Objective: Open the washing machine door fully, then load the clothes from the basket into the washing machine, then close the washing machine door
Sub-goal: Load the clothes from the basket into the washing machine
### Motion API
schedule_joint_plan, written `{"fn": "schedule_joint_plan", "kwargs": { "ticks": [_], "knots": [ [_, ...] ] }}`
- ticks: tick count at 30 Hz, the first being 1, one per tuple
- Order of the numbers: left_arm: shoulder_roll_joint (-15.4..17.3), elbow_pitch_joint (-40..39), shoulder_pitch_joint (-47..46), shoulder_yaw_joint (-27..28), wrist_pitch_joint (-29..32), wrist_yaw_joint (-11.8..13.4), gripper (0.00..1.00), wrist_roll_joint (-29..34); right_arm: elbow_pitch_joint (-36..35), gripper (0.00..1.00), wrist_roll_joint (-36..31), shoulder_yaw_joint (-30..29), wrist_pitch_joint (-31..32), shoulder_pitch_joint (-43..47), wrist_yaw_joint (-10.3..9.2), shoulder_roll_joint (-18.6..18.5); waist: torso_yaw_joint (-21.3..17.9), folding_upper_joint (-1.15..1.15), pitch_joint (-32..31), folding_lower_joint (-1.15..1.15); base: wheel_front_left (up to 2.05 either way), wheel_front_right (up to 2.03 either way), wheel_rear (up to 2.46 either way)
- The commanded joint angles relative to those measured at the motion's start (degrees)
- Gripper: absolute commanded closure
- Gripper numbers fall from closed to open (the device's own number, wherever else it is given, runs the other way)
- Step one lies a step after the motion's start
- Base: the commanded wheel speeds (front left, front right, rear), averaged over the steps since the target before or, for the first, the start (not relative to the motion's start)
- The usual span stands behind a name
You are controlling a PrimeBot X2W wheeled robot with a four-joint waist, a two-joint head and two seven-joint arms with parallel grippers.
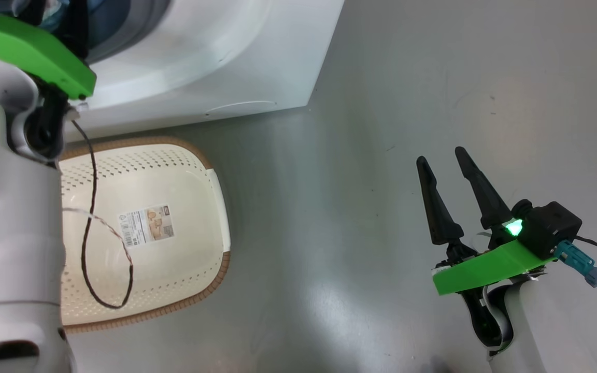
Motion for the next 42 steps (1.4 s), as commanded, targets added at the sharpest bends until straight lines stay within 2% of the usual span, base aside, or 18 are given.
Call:
{"fn": "schedule_joint_plan", "kwargs": {
  "ticks": [1, 16, 25, 26, 27, 28, 33, 42],
  "knots": [
    [3.07, 0.58, -2.18, 0.48, 1.04, 0.53, 0.00, 0.34, -1.17, 0.00, 0.45, 1.51, -0.27, 1.06, 0.09, 0.63, -0.20, 0.00, 0.43, 0.00, 0.00, 0.00, 0.00],
    [3.86, 10.55, -7.84, 1.82, 1.83, 6.05, 0.00, -0.42, -0.83, 0.00, 1.36, 2.55, -0.27, 0.92, 0.09, 0.67, -1.70, 0.00, 1.23, 0.00, 0.00, 0.00, 0.00],
    [4.03, 14.37, -9.15, 2.53, 2.77, 7.81, 0.00, -1.63, -0.67, 0.00, 1.78, 3.02, -0.27, 1.00, 0.09, 0.67, -1.96, 0.00, 1.20, 0.00, 0.00, 0.00, 0.00],
    [4.01, 14.74, -9.36, 2.41, 3.02, 7.92, 0.15, -1.62, -0.66, 0.00, 1.79, 3.04, -0.27, 1.01, 0.09, 0.67, -1.95, 0.00, 1.22, 0.00, 0.00, 0.00, 0.00],
    [3.97, 15.05, -9.55, 2.25, 3.29, 7.87, 0.54, -1.62, -0.65, 0.00, 1.81, 3.08, -0.27, 0.99, 0.09, 0.67, -1.98, 0.00, 1.26, 0.00, 0.00, 0.00, 0.00],
    [3.90, 15.30, -9.72, 2.16, 3.43, 7.71, 1.00, -1.71, -0.66, 0.00, 1.86, 3.13, -0.27, 0.97, 0.09, 0.67, -2.00, 0.00, 1.31, 0.00, 0.00, 0.00, 0.00],
    [3.99, 15.21, -10.21, 0.59, 1.50, 5.74, 1.00, -0.87, -0.67, 0.00, 2.13, 3.21, -0.27, 0.76, 0.09, 0.67, -2.08, 0.00, 1.63, 0.00, 0.00, 0.00, 0.00],
    [5.22, 11.50, -11.69, -3.19, -15.38, 1.67, 1.00, 2.82, -1.02, 0.00, 2.59, 3.14, -0.27, 0.31, 0.09, 0.67, -1.88, 0.00, 3.03, 0.00, 0.00, 0.00, 0.00]
  ]
}}
